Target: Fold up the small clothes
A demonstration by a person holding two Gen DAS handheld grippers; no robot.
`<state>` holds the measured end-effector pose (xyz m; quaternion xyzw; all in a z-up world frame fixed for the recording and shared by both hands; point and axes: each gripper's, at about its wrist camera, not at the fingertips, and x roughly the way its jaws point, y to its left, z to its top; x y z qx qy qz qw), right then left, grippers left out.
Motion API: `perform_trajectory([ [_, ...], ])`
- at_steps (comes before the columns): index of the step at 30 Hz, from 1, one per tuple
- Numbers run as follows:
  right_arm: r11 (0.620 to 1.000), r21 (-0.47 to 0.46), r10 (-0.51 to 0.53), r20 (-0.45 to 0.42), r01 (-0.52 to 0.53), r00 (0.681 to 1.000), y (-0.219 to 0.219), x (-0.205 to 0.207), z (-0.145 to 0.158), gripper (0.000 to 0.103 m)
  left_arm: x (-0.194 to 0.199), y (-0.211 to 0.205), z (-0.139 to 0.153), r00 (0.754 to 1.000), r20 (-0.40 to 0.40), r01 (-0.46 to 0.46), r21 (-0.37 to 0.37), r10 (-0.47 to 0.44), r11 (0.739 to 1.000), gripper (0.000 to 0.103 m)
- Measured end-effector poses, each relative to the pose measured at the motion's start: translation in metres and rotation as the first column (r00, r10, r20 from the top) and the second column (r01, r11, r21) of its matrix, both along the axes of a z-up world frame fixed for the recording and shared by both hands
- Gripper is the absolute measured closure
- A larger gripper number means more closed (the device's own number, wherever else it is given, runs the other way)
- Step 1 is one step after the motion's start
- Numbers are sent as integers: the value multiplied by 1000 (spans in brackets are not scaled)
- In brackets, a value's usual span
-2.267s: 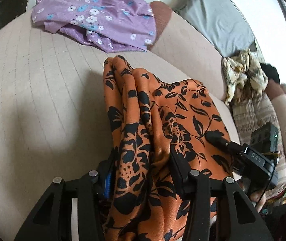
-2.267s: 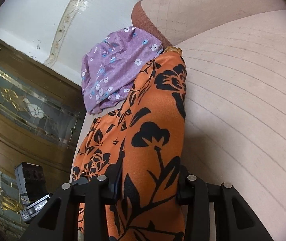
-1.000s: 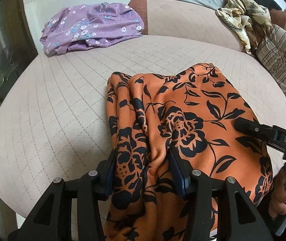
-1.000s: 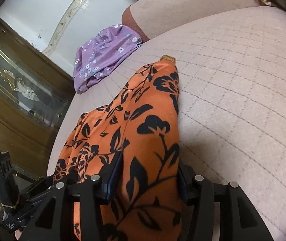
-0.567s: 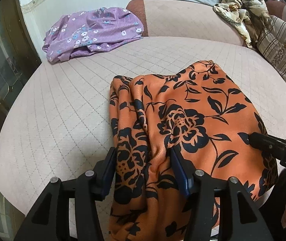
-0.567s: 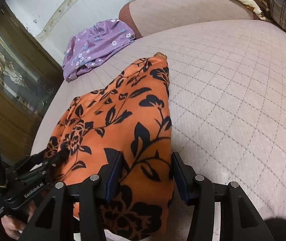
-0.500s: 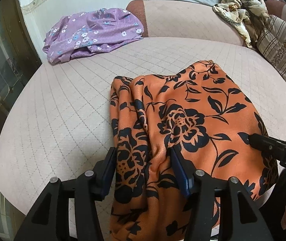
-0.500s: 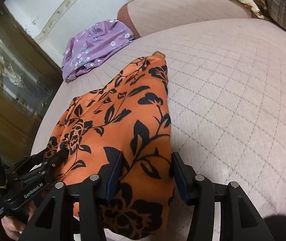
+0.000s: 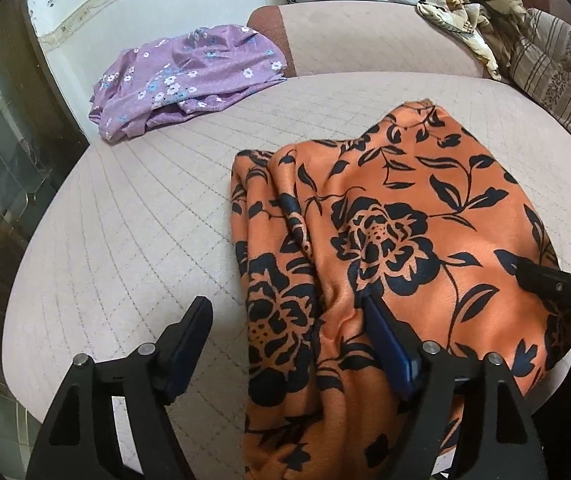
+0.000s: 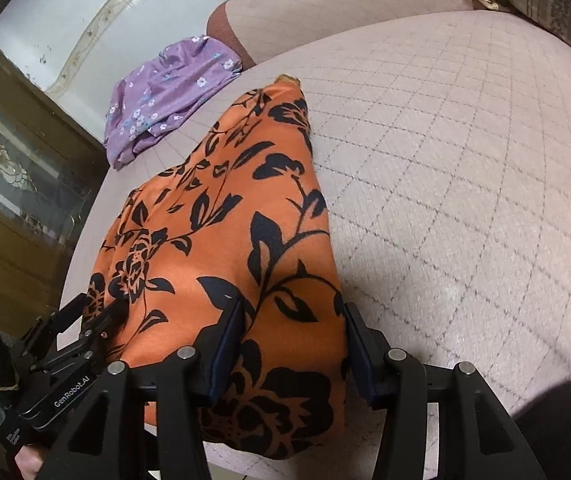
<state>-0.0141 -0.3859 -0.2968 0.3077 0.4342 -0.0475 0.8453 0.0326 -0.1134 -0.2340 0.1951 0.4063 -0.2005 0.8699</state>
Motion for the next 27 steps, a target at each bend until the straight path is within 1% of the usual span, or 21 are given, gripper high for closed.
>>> perform_trajectory([
  [3, 1000, 4, -2, -8, 2, 1000, -2, 0, 1, 51, 6, 7, 5, 999, -35, -4, -25, 3, 1000, 23],
  [5, 1000, 5, -1, -18, 1, 1000, -4, -1, 7, 51, 5, 12, 9, 1000, -26, -4, -24, 4, 1000, 23],
  [7, 1000, 8, -3, -6, 3, 1000, -7, -5, 14, 51, 4, 19, 12, 1000, -22, -13, -18, 12, 1000, 23],
  [8, 1000, 6, -11, 6, 11, 1000, -9, -9, 18, 51, 2, 24, 15, 999, -28, -18, -28, 17, 999, 23],
  [10, 1000, -16, -25, 63, 26, 998, -11, -19, 34, 51, -1, 34, 21, 999, -21, -43, -41, 42, 998, 23],
  [11, 999, -39, -21, 110, 25, 994, -11, -24, 45, 51, -3, 39, 24, 999, -19, -51, -49, 50, 998, 23],
  [13, 998, -64, -4, 172, 15, 985, -8, -27, 61, 53, -5, 45, 27, 998, -25, -60, -61, 59, 996, 23],
  [14, 998, -55, 13, 191, -2, 981, -6, -26, 67, 61, -6, 47, 28, 998, -28, -65, -65, 63, 996, 23],
  [15, 999, -36, 32, 190, -26, 981, -4, -24, 69, 67, -8, 48, 27, 997, -30, -67, -60, 65, 996, 23],
  [18, 997, 1, 72, 159, -73, 985, 9, -17, 64, 71, -9, 46, 20, 997, -24, -71, -19, 70, 997, 23],
  [20, 996, 1, 91, 96, -92, 991, 18, -11, 49, 71, -5, 46, 10, 997, -29, -78, 0, 78, 997, 23],
  [21, 995, 1, 102, 42, -102, 994, 24, -7, 34, 73, -4, 46, 6, 996, -35, -80, 1, 80, 997, 23],
  [22, 995, -15, 98, 35, -98, 995, 28, -8, 26, 75, -3, 47, 2, 996, -42, -84, 2, 84, 996, 22],
  [23, 995, -41, 96, 52, -94, 994, 32, -10, 25, 76, -1, 48, 0, 995, -45, -90, -8, 89, 996, 21],
  [25, 992, -68, 109, 42, -106, 993, 36, -7, 28, 77, 2, 49, 0, 995, -40, -93, -11, 93, 996, 17],
  [27, 992, -51, 116, 28, -115, 993, 32, -2, 36, 77, 4, 50, -1, 995, -45, -92, -22, 91, 995, 17],
])
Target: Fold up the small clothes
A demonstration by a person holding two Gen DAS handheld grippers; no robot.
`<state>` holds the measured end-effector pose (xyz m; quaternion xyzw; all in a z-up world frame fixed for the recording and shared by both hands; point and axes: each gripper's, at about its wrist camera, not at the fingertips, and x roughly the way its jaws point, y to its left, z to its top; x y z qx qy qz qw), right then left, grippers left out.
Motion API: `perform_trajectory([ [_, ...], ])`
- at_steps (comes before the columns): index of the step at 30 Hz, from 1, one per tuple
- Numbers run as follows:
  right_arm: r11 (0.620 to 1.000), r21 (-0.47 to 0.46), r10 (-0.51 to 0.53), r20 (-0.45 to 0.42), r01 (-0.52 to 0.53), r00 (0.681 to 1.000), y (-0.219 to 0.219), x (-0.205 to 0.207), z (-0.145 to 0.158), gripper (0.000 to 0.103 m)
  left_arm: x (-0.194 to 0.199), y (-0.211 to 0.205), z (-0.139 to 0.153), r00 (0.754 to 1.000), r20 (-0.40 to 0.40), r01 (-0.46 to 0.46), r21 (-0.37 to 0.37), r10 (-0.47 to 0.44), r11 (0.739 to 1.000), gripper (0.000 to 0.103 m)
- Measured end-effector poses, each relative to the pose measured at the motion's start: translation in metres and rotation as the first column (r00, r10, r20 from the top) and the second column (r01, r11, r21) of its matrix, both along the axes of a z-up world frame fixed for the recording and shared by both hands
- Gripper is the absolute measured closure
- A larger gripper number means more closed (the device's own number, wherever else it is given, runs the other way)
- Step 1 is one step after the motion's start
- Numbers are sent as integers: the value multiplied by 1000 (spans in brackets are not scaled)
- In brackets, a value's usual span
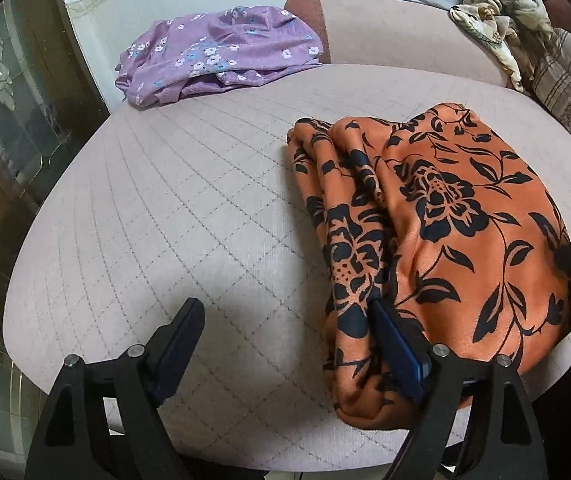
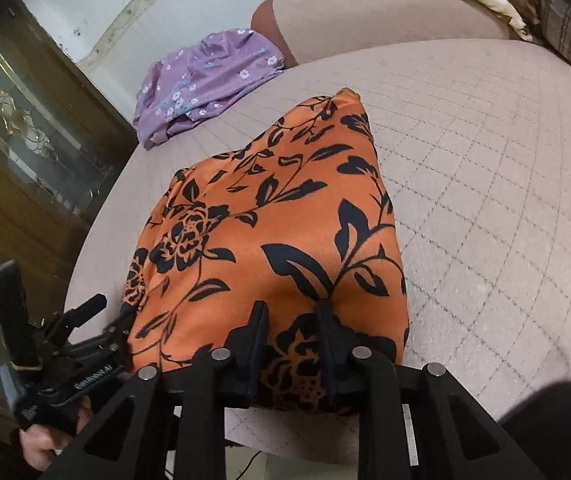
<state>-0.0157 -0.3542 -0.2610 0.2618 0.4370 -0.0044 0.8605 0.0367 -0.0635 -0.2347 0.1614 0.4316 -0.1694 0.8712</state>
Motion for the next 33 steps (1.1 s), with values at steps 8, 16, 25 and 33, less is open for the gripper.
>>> perform_trajectory([
  [8, 996, -64, -60, 23, 61, 998, -22, 53, 23, 77, 0, 1, -2, 1000, 1, -2, -28, 2, 1000, 14],
  [16, 991, -101, -94, -102, 84, 990, -34, 118, -18, 77, 3, 0, -5, 1000, 7, 15, -44, -15, 999, 14],
  [25, 998, -57, -40, -60, 37, 997, -18, 141, 9, 73, 8, 2, -7, 1000, 3, 22, -59, -22, 998, 11],
  [33, 999, -22, 45, -92, -47, 995, 29, 185, -11, 73, 9, 2, -8, 1000, 9, 22, -60, -21, 998, 9],
])
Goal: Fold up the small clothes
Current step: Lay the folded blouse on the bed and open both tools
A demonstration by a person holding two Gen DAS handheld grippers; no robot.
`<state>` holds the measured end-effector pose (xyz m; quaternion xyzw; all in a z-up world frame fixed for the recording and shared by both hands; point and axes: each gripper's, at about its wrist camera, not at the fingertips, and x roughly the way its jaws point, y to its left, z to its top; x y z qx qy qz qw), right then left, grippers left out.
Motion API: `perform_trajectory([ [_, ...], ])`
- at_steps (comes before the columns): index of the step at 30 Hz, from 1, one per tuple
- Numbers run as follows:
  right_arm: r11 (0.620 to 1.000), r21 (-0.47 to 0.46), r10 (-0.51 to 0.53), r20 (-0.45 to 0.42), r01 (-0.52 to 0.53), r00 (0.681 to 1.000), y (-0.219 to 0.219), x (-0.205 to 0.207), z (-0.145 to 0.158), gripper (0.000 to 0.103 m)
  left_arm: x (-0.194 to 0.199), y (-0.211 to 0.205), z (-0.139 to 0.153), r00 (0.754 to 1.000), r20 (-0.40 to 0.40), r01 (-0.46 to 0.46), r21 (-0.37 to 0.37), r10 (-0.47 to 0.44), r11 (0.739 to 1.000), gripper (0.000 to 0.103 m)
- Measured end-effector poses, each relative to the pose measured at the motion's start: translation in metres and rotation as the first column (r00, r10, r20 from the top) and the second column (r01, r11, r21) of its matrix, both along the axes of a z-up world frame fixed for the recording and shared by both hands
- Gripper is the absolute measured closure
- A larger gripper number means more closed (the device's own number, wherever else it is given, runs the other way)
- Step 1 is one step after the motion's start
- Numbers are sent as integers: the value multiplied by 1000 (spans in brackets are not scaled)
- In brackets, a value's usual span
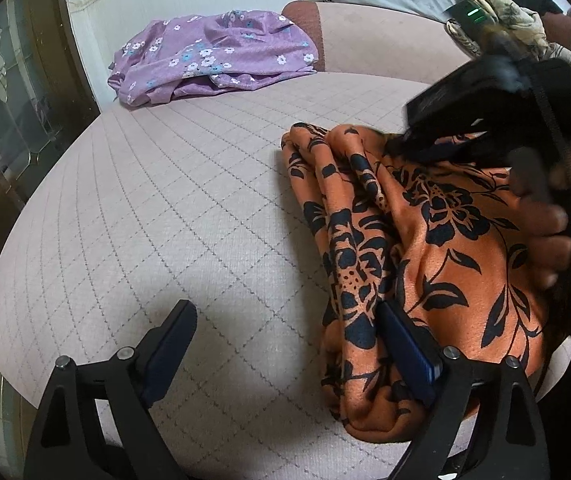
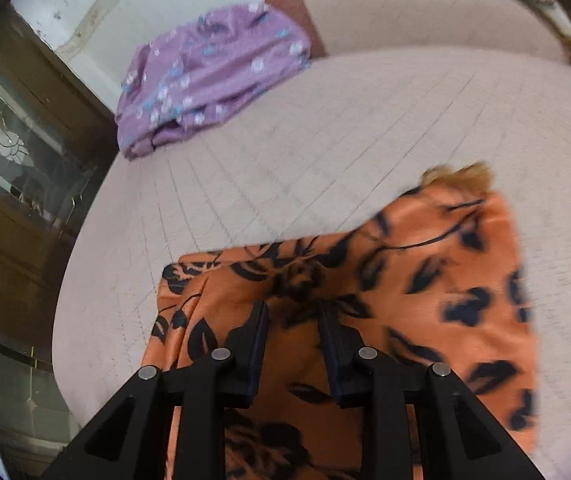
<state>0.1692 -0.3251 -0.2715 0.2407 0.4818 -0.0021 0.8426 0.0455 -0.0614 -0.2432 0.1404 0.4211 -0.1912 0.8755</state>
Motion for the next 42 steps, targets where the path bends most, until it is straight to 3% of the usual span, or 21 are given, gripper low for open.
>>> perform_trajectory([
  [3, 999, -49, 8, -20, -9, 1000, 8, 10, -9, 74, 2, 1, -1, 1000, -2, 0, -4, 0, 1000, 8],
  [8, 1000, 0, 10, -8, -10, 1000, -3, -2, 3, 75, 2, 2, -2, 1000, -2, 4, -5, -4, 1000, 7],
  [11, 1000, 5, 23, 19, -23, 1000, -7, -23, 17, 74, 3, 2, -1, 1000, 1, 5, -2, -5, 1000, 7],
  [18, 997, -31, 77, 69, -75, 995, -17, -115, 49, 74, 2, 2, -1, 1000, 7, 6, 1, -6, 1000, 7],
  [21, 997, -9, 81, 43, -81, 996, -17, -147, 44, 74, 0, 1, -2, 1000, 11, 3, 4, -3, 1000, 6],
  [24, 995, -37, 91, 9, -91, 996, -8, -168, 17, 74, 0, -1, -3, 1000, 9, 3, 10, -3, 1000, 5],
  [27, 996, -63, 66, 74, -61, 995, -3, -175, 8, 74, -1, -1, -4, 1000, 19, 4, 17, -4, 1000, 5],
  [35, 997, -59, 62, 51, -59, 997, -4, -174, 20, 74, -5, -2, -1, 1000, 20, -2, 25, 2, 1000, 5],
  [39, 995, -94, 35, 95, -26, 995, -13, -187, 37, 75, -12, -6, 8, 999, 42, -4, 69, 2, 998, 5],
  [42, 996, -92, 19, 71, -12, 997, -21, -189, 29, 74, -13, -7, 9, 999, 54, -3, 92, -2, 996, 5],
])
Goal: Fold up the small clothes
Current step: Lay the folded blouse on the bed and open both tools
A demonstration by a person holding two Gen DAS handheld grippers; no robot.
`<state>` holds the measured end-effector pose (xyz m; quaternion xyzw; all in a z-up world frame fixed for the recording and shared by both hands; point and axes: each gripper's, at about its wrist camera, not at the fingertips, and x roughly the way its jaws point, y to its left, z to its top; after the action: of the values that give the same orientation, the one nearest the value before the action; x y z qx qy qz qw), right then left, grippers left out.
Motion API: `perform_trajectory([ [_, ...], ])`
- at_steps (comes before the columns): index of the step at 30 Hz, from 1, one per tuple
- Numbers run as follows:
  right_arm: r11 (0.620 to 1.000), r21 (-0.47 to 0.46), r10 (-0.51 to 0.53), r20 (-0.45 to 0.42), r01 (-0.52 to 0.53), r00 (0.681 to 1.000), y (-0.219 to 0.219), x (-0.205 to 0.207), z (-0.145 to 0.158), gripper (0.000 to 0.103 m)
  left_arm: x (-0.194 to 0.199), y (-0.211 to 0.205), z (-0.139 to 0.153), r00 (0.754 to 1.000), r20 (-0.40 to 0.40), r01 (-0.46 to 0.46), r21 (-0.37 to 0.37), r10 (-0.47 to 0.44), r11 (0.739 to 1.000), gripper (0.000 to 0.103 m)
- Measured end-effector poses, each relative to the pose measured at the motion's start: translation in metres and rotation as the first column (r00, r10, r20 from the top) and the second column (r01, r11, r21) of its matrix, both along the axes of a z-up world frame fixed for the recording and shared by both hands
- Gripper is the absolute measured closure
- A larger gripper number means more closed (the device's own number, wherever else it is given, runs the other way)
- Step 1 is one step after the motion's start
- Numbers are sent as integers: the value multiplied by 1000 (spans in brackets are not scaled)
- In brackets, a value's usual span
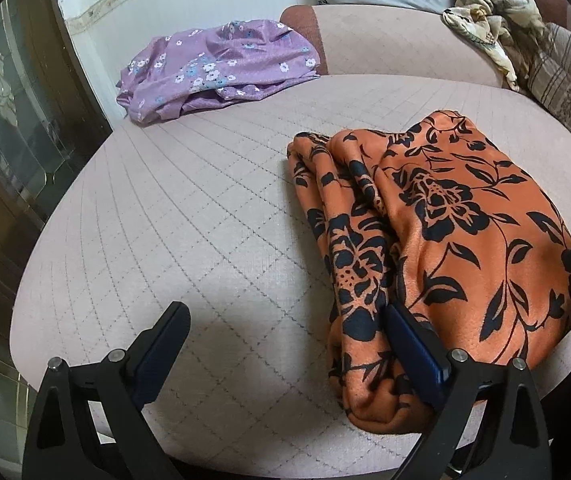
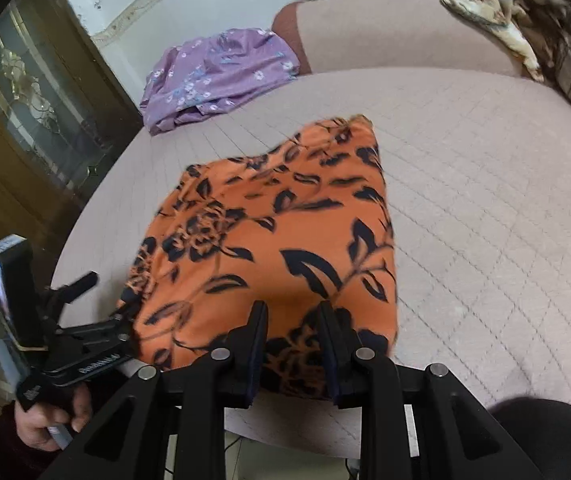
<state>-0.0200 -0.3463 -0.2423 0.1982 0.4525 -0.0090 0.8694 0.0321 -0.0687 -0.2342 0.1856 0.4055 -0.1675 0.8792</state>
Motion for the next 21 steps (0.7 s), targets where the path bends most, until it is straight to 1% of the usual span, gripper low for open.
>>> perform_trajectory([
  [2, 999, 48, -12, -12, 13, 1000, -4, 0, -13, 74, 3, 0, -7, 1000, -12, 3, 15, -3, 1000, 4],
  [3, 998, 64, -13, 1, 13, 1000, -4, 0, -20, 74, 4, 0, -11, 1000, -19, 5, 13, -5, 1000, 4],
  [5, 999, 44, -7, 34, 6, 999, 1, -3, -26, 74, 6, 0, -12, 1000, -17, 0, 20, 0, 1000, 2],
  [8, 1000, 15, -12, 40, 11, 999, 6, -4, -25, 74, 6, -1, -8, 1000, -31, -4, 29, 5, 1000, 2],
  [11, 1000, 14, 4, 24, -4, 1000, 3, -3, -11, 74, 5, -4, 5, 999, -33, -19, 44, 21, 999, 2],
  [14, 1000, 14, 6, 61, -7, 998, 1, -12, 8, 74, -3, -5, 26, 1000, 21, -22, 42, 21, 999, 2],
  [15, 1000, 3, 2, 74, -3, 997, 1, -15, 14, 74, -8, -4, 39, 998, 52, -25, 35, 23, 999, 2],
  [19, 998, -61, -12, 138, 21, 990, 3, -28, 43, 73, -19, -4, 73, 990, 129, -50, 16, 47, 999, 2],
  [20, 997, -68, -17, 149, 27, 989, 3, -31, 49, 69, -23, -4, 85, 985, 160, -60, 11, 58, 998, 2],
  [21, 997, -68, -22, 161, 33, 987, 2, -33, 55, 56, -26, -4, 94, 982, 180, -65, 5, 63, 998, 2],
])
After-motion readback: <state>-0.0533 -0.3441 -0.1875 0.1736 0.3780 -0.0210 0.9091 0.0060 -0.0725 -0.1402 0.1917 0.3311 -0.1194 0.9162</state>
